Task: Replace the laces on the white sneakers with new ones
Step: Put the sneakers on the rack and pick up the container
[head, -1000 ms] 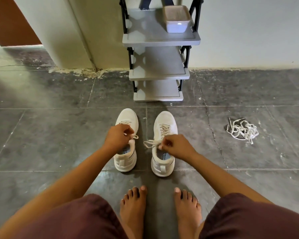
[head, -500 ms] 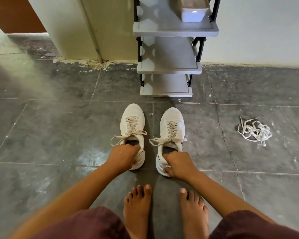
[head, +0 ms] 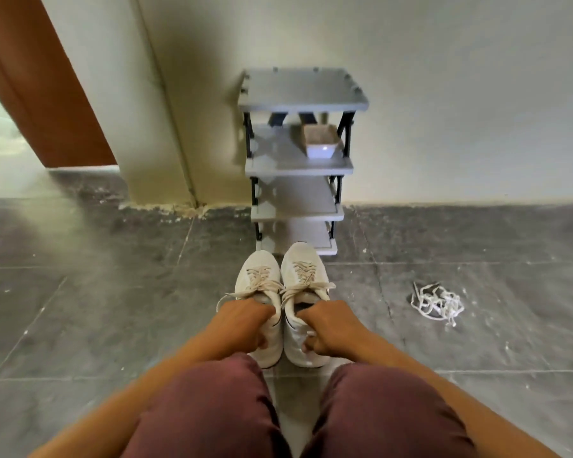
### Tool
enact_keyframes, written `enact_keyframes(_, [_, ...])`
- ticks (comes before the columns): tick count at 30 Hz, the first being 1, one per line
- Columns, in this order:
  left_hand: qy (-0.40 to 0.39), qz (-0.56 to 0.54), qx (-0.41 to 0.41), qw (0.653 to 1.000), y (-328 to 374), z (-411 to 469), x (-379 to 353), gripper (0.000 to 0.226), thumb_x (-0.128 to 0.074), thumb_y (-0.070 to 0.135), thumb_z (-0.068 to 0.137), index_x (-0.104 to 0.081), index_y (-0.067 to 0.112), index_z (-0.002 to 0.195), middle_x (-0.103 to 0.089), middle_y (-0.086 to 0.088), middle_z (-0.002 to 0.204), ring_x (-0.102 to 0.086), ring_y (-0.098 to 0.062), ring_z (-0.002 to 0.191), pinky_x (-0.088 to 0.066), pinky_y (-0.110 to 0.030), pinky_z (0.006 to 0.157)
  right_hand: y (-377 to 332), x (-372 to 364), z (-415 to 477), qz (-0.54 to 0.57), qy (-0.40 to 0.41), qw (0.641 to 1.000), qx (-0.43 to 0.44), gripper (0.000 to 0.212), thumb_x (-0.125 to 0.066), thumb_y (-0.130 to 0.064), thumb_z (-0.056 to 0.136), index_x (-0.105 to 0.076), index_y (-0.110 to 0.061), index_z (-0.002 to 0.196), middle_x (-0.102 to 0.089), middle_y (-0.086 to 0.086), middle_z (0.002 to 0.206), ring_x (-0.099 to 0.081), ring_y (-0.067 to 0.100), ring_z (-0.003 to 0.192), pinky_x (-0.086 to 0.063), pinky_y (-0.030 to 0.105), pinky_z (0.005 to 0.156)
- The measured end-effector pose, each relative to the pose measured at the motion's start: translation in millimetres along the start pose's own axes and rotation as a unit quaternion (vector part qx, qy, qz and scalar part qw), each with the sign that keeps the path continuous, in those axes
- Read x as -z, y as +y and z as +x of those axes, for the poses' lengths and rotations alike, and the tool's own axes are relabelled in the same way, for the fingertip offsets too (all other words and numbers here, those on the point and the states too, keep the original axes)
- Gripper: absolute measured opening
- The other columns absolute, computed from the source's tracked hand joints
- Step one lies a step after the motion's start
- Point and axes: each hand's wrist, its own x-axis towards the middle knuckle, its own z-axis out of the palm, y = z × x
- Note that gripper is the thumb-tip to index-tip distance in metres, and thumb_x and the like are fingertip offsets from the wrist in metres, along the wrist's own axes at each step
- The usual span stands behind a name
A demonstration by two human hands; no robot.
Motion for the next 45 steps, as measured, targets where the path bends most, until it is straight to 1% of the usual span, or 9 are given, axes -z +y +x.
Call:
enact_keyframes(6, [0.067,0.032,-0.003,0.997,18,-41,112,0.031,-0.066,0.031,0.077,-0.054,0.020,0.104,-0.061,-0.002,0.106,-0.057,-0.026,0.098,-0.046,-0.036,0.073,-15,99,-41,-0.032,0.083,0.996,0.010,0.028,-0.070,-0.035,0.076,-0.060,-0.017,0.095,-0.061,0.001,0.108,-0.058,0.027,0.097,-0.032,0.029,0.064])
enact_keyframes(9, [0.091,0.036,-0.015,0.995,21,-57,162,0.034,-0.066,0.034,0.078,-0.056,0.020,0.108,-0.061,-0.002,0.107,-0.057,-0.024,0.100,-0.046,-0.034,0.073,-22,147,-56,-0.045,0.129,0.990,0.017,0.037,-0.070,-0.034,0.075,-0.060,-0.020,0.107,-0.061,0.001,0.111,-0.058,0.026,0.097,-0.033,0.027,0.064])
enact_keyframes(14, [0.161,0.018,-0.023,0.986,5,-60,227,0.055,-0.066,0.039,0.080,-0.049,0.026,0.131,-0.055,0.001,0.128,-0.051,-0.020,0.116,-0.041,-0.028,0.084,-20,217,-60,-0.062,0.215,0.974,0.024,0.046,-0.070,-0.034,0.073,-0.056,-0.024,0.115,-0.061,-0.001,0.117,-0.056,0.028,0.102,-0.026,0.025,0.062])
enact_keyframes(19, [0.226,0.026,-0.016,0.974,-20,-32,284,0.060,-0.068,0.038,0.079,-0.047,0.027,0.134,-0.053,0.001,0.134,-0.048,-0.020,0.121,-0.039,-0.028,0.089,-6,277,-31,-0.075,0.261,0.962,0.026,0.042,-0.070,-0.028,0.072,-0.056,-0.021,0.110,-0.059,-0.003,0.118,-0.054,0.025,0.103,-0.021,0.025,0.055])
enact_keyframes(21, [0.240,0.020,-0.012,0.970,-29,-14,300,0.058,-0.068,0.037,0.079,-0.048,0.027,0.132,-0.053,0.002,0.133,-0.047,-0.019,0.121,-0.040,-0.028,0.090,3,294,-13,-0.070,0.263,0.962,0.021,0.041,-0.070,-0.026,0.073,-0.055,-0.020,0.110,-0.059,-0.003,0.116,-0.054,0.024,0.102,-0.019,0.025,0.052])
enact_keyframes(26, [0.266,-0.002,0.005,0.964,-59,55,330,0.061,-0.069,0.035,0.078,-0.046,0.026,0.134,-0.049,0.003,0.137,-0.044,-0.017,0.125,-0.037,-0.026,0.092,41,327,52,-0.050,0.275,0.960,-0.011,0.043,-0.069,-0.023,0.074,-0.052,-0.018,0.114,-0.061,-0.001,0.113,-0.054,0.025,0.104,-0.023,0.023,0.062])
enact_keyframes(37, [0.247,-0.048,0.029,0.967,-121,218,340,0.067,-0.074,0.028,0.077,-0.045,0.020,0.136,-0.045,-0.003,0.141,-0.042,-0.022,0.127,-0.037,-0.032,0.100,135,337,208,-0.008,0.217,0.974,-0.073,0.063,-0.076,-0.023,0.075,-0.050,-0.017,0.131,-0.050,0.003,0.138,-0.044,0.022,0.126,-0.036,0.025,0.091])
enact_keyframes(42, [0.261,-0.082,0.000,0.962,-131,234,339,0.066,-0.078,0.016,0.072,-0.052,0.012,0.132,-0.049,-0.008,0.138,-0.044,-0.024,0.125,-0.033,-0.027,0.097,145,341,227,-0.001,0.208,0.976,-0.061,0.067,-0.077,-0.019,0.073,-0.048,-0.016,0.133,-0.051,0.008,0.134,-0.046,0.026,0.122,-0.039,0.029,0.092])
enact_keyframes(45, [0.259,-0.083,0.005,0.962,-134,238,341,0.066,-0.079,0.016,0.071,-0.052,0.013,0.131,-0.053,-0.008,0.134,-0.047,-0.025,0.121,-0.037,-0.031,0.097,146,343,232,-0.004,0.195,0.978,-0.071,0.069,-0.076,-0.016,0.073,-0.046,-0.016,0.135,-0.053,0.011,0.129,-0.051,0.028,0.115,-0.042,0.031,0.087])
